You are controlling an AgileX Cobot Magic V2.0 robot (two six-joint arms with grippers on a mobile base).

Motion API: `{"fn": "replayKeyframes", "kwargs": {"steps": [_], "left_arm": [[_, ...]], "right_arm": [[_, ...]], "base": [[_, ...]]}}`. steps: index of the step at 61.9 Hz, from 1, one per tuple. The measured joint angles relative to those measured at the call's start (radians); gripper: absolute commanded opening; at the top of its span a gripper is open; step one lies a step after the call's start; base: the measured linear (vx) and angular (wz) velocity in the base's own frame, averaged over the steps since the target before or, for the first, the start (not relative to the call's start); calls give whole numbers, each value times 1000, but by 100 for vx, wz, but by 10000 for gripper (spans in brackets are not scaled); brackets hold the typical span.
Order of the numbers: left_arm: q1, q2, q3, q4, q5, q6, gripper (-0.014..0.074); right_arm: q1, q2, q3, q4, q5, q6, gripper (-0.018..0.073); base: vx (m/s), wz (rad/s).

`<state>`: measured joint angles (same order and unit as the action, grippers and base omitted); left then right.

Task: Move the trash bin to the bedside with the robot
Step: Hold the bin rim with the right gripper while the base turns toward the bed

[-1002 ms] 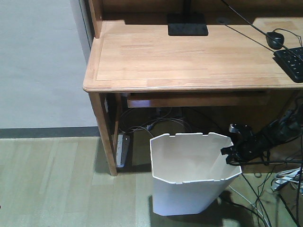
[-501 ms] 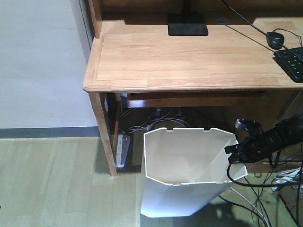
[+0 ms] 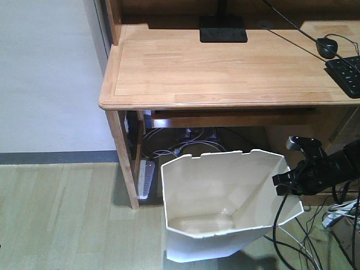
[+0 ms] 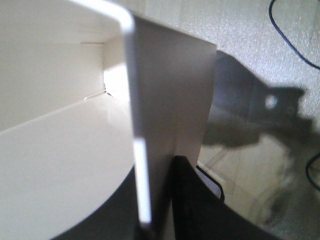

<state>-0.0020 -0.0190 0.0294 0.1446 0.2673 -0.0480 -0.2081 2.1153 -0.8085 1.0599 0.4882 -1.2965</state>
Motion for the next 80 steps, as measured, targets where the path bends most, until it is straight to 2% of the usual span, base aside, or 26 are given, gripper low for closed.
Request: {"fn": "replayKeyframes", "kwargs": {"steps": [26, 55, 80], "left_arm": [[0, 0, 0, 0, 0, 0, -6], [0, 0, 0, 0, 0, 0, -6], [0, 0, 0, 0, 0, 0, -6]], "right_arm": [[5, -23, 5, -7, 121, -17, -6], [4, -23, 6, -13, 89, -17, -6], [4, -23, 6, -16, 93, -17, -6]], "base": [[0, 0], [-1, 5], [-5, 29]]}}
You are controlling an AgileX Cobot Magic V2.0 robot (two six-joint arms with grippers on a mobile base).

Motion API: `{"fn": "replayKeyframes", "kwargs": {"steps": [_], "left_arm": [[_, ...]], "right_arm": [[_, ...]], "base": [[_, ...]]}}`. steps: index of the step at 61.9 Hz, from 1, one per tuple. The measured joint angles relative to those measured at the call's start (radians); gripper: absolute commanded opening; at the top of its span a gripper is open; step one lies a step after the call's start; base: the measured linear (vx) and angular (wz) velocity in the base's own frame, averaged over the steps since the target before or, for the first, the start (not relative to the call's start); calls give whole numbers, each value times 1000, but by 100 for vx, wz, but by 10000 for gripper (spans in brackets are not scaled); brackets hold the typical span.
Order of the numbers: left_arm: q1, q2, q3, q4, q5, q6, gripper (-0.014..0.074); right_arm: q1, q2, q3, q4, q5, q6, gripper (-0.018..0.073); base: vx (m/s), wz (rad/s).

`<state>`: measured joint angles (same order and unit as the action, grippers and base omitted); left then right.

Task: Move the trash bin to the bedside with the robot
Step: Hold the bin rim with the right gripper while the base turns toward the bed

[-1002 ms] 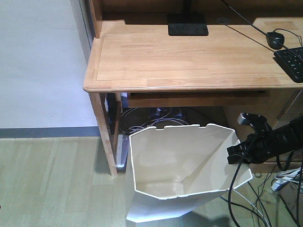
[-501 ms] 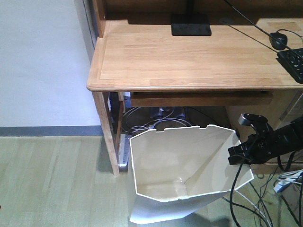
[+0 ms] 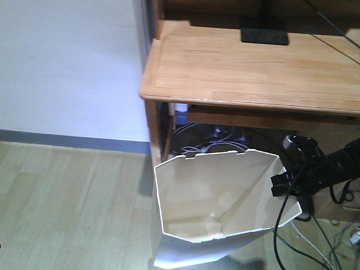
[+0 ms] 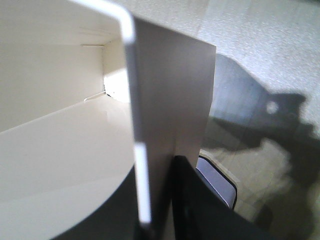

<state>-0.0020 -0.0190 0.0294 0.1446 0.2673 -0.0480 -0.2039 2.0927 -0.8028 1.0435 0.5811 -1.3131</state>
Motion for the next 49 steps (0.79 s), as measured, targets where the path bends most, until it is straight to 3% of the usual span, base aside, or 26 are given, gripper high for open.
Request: {"fn": "replayKeyframes", "kwargs": {"steps": [49], "left_arm": [[0, 0, 0, 0, 0, 0, -6]], "right_arm": [[2, 0, 0, 0, 28, 0, -6]], "base": [[0, 50]]}}
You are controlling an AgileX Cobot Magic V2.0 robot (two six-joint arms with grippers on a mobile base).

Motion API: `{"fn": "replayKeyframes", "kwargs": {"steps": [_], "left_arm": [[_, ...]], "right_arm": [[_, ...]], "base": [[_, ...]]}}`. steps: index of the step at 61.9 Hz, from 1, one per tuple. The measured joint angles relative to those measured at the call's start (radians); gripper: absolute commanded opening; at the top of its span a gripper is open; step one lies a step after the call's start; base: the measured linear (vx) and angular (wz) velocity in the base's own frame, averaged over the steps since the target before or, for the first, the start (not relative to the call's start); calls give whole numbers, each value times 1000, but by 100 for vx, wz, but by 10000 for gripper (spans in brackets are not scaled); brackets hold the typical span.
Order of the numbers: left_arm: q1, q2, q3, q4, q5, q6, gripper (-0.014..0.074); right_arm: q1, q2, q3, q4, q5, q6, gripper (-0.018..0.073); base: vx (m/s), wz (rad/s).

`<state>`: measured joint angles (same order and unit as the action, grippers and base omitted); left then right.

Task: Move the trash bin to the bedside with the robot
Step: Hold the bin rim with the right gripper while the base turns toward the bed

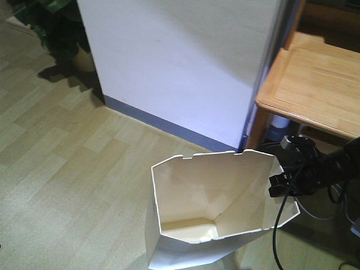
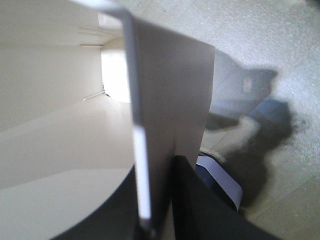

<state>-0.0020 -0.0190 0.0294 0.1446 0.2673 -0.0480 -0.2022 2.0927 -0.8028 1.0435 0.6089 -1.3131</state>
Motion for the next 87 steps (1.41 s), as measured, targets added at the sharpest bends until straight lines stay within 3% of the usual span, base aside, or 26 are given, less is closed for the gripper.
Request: {"fn": "replayKeyframes", "kwargs": {"steps": [87], "left_arm": [[0, 0, 0, 0, 0, 0, -6]], "right_arm": [[-1, 0, 0, 0, -16, 0, -6]], "base": [[15, 55]]}}
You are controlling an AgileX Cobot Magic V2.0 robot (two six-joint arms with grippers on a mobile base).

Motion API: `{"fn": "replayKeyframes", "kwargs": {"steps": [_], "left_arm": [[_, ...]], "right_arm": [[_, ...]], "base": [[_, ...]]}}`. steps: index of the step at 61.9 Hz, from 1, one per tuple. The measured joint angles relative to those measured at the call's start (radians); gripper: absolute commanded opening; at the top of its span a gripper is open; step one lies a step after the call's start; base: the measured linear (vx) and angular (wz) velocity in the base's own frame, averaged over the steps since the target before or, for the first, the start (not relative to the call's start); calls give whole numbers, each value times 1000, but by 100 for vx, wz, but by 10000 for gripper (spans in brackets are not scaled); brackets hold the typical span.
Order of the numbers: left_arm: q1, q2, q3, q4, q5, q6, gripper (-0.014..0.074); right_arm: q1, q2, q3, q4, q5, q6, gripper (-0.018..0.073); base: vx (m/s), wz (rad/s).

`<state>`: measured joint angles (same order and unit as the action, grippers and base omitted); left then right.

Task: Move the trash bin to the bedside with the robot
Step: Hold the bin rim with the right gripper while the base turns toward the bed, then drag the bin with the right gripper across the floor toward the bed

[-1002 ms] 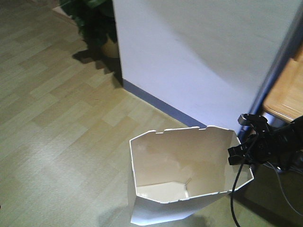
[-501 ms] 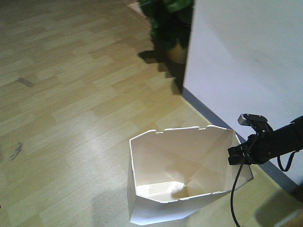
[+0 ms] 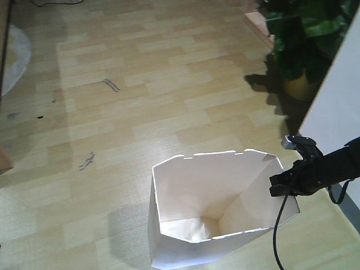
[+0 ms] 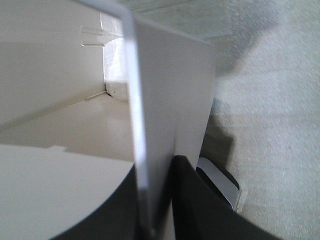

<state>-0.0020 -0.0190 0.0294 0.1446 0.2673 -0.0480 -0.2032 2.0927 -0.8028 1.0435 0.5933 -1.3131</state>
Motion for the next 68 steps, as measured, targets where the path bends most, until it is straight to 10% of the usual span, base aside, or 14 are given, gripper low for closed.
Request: {"fn": "replayKeyframes", "kwargs": {"steps": [68], "left_arm": [[0, 0, 0, 0, 0, 0, -6]], "right_arm": [[0, 0, 0, -1, 1, 0, -6]], "base": [[25, 19]]}}
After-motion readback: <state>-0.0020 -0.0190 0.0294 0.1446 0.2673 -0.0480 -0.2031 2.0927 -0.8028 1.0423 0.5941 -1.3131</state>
